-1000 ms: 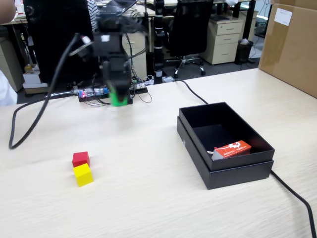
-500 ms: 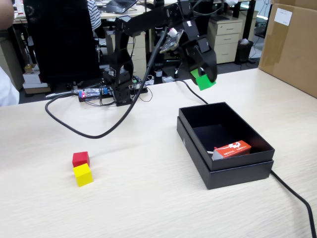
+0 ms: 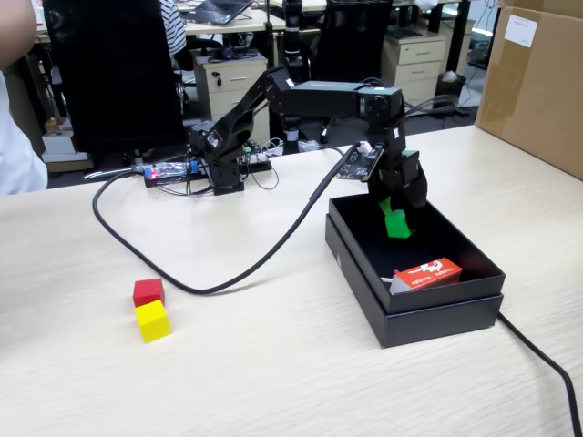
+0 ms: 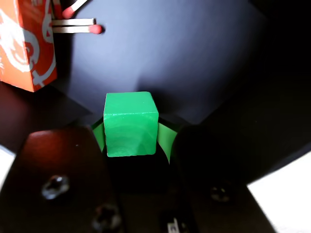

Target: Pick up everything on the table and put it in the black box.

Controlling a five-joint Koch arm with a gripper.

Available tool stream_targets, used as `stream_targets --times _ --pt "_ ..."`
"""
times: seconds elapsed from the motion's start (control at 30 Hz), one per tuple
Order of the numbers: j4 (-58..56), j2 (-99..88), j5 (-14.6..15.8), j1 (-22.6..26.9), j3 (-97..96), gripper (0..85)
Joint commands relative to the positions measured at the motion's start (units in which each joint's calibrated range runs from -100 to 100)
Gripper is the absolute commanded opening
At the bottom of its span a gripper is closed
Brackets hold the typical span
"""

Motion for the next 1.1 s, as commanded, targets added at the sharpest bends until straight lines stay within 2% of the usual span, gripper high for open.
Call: stream_targets --times 0.0,0.13,0.23,0.37,0.47,0.6,0.63,0.73,0.77,0.83,1.07 --pt "0.0 0.66 -0.05 -0.24 3.17 13.2" --pt "0.0 1.11 -0.05 -0.39 2.18 14.0" --pt "0.0 0.54 -0.05 -0.29 1.36 26.2" --pt "0.0 -2.1 -0.1 -0.05 -0.27 36.6" --pt "0.0 -7.95 -0.05 0.05 -0.82 38.6" --pt "0.0 -28.15 -0.15 -0.15 -1.45 38.6" --pt "0.08 -42.72 -1.32 -2.3 -2.54 38.6" --pt "0.17 -53.73 -3.13 -5.71 -9.52 38.6" --pt "1.55 -59.59 -4.59 -8.64 -16.95 40.4" --pt "3.71 -63.72 -6.35 -11.77 -23.21 41.8" --pt "4.23 -68.42 -9.43 -21.0 -35.27 46.9"
